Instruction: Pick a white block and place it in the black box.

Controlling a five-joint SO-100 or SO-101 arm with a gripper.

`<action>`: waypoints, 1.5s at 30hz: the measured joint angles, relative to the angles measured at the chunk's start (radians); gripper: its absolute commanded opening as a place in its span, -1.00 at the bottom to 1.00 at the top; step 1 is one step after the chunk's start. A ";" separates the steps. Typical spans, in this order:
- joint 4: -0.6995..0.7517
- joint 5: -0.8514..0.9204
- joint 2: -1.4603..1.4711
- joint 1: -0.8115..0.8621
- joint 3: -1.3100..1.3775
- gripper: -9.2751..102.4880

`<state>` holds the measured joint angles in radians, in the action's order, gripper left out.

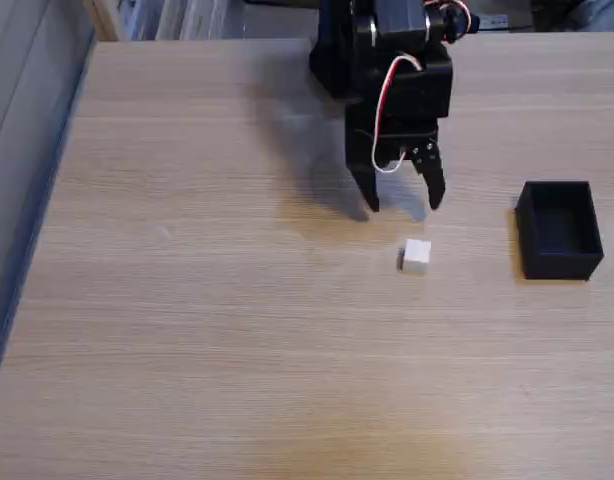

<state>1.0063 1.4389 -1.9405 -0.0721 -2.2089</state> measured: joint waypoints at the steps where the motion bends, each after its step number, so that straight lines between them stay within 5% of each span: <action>1: 0.000 -0.006 0.021 -0.005 0.018 -0.27; 24: 0.003 -0.077 0.433 -0.037 0.390 -0.29; 35: 0.040 -0.063 0.457 -0.031 0.410 -0.83; 45: 0.072 -0.029 0.373 -0.009 0.368 -0.83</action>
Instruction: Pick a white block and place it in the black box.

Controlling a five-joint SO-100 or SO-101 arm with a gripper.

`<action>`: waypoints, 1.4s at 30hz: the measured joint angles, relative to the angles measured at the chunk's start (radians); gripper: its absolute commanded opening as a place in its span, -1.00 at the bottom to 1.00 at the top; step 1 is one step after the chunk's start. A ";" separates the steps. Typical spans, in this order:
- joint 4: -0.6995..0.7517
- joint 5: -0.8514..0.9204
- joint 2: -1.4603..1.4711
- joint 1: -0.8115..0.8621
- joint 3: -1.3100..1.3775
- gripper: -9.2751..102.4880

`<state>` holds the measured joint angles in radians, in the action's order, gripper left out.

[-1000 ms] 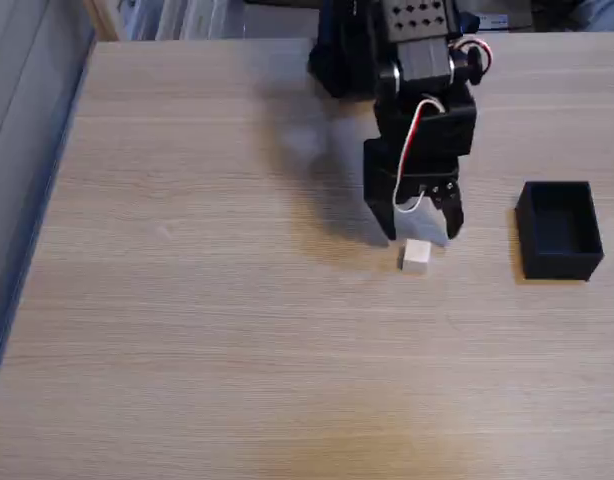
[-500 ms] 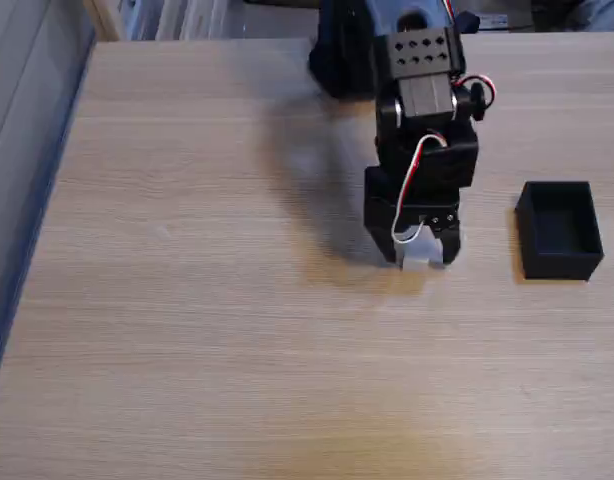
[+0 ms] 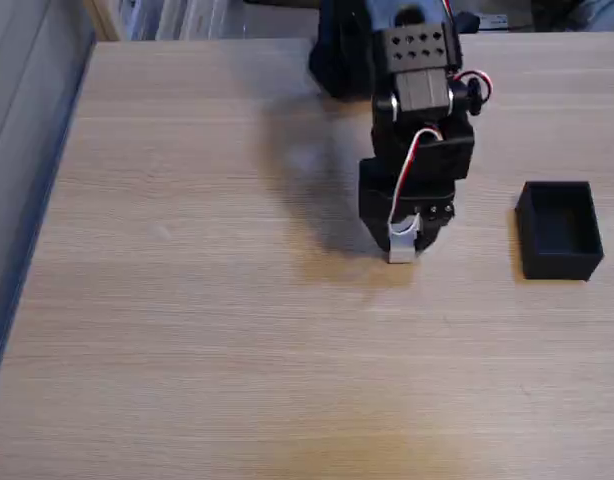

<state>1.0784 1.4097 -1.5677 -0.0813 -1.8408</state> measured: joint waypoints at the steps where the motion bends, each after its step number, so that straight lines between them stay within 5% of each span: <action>1: 0.000 0.000 -0.034 0.003 -0.014 -0.83; 10: 0.041 0.066 -0.485 -0.046 -0.224 -0.83; 20: 0.152 0.064 -0.973 -0.379 -0.360 -0.83; 29: 0.040 -0.006 -0.805 -0.624 -0.293 -0.83; 42: -0.106 -0.031 -0.400 -0.615 -0.086 -0.83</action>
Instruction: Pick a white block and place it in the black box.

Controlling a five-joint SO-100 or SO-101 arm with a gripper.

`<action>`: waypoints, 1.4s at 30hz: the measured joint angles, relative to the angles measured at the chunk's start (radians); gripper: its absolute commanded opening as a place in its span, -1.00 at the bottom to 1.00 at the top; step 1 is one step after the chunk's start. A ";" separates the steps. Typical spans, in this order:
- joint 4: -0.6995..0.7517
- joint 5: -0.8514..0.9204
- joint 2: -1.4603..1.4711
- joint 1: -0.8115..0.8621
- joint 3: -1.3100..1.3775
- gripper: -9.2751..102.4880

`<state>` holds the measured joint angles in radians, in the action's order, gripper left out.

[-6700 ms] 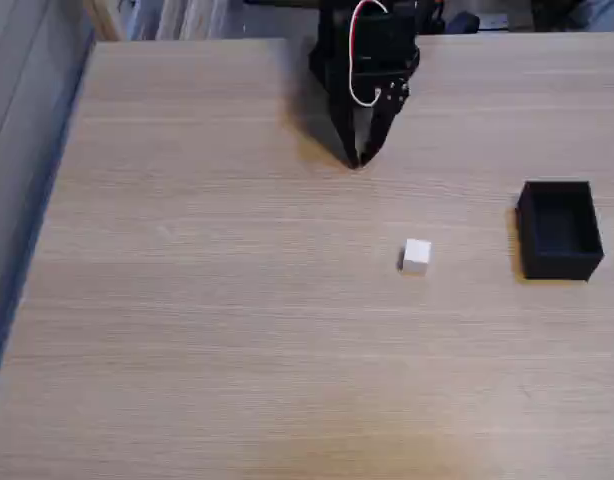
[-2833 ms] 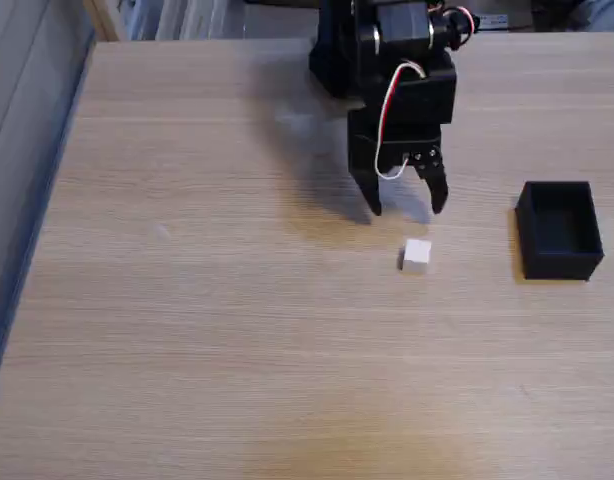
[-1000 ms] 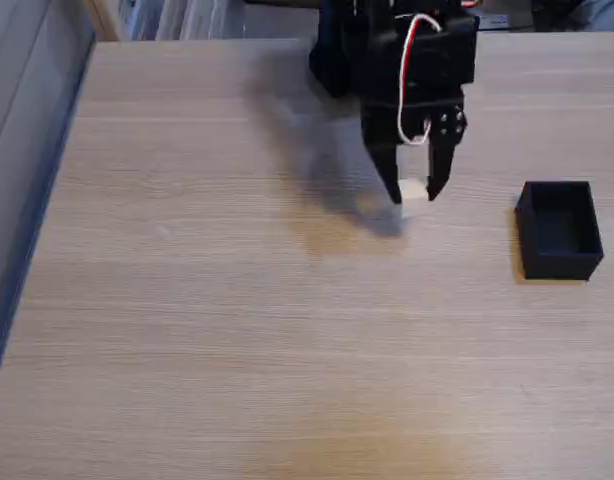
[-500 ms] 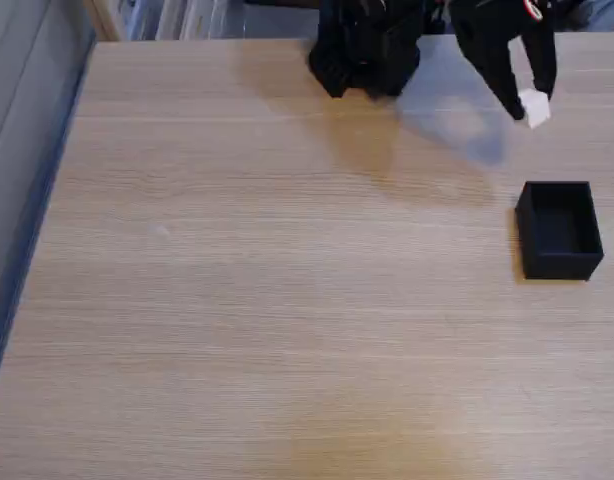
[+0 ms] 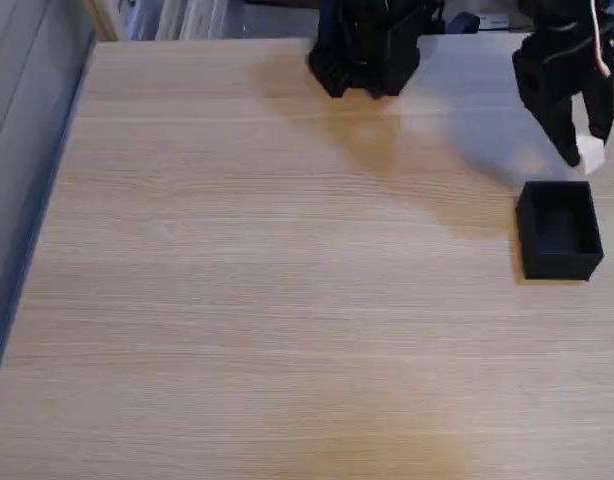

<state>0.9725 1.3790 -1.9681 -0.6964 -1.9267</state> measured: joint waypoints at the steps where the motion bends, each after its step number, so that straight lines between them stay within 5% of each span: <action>1: -0.006 0.006 0.031 0.017 0.014 -0.83; 24: 0.345 0.026 0.505 0.075 0.453 -0.83; 42: 0.354 -0.051 0.549 0.048 0.535 -0.67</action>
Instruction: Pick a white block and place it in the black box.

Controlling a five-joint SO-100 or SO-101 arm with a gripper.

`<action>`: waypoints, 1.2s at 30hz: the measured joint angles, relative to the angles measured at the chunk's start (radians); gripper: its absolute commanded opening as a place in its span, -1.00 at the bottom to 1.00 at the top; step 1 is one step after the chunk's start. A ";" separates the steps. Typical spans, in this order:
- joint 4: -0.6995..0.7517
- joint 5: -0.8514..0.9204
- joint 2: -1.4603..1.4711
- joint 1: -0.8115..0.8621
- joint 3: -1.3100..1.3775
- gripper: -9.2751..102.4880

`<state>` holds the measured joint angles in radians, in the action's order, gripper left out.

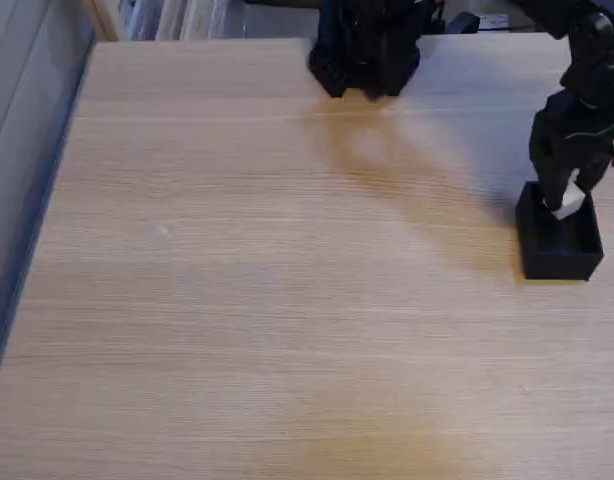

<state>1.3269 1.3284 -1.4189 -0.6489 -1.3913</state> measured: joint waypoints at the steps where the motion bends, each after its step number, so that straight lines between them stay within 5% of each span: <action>1: -0.002 -0.017 0.000 -0.008 0.000 -0.52; 10: -0.005 -0.071 -0.021 -0.014 -0.006 -0.31; 12: -0.005 -0.074 -0.055 -0.018 -0.029 -0.41; 15: -0.023 -0.064 -0.143 0.003 -0.089 -0.82; 17: -0.040 -0.064 -0.222 0.029 -0.150 -0.83; 27: -0.190 0.071 -0.839 0.193 -0.755 -0.83; 36: -0.146 0.285 -1.420 0.433 -1.312 -0.83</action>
<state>1.1812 1.6137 -2.8394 -0.2163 -2.7029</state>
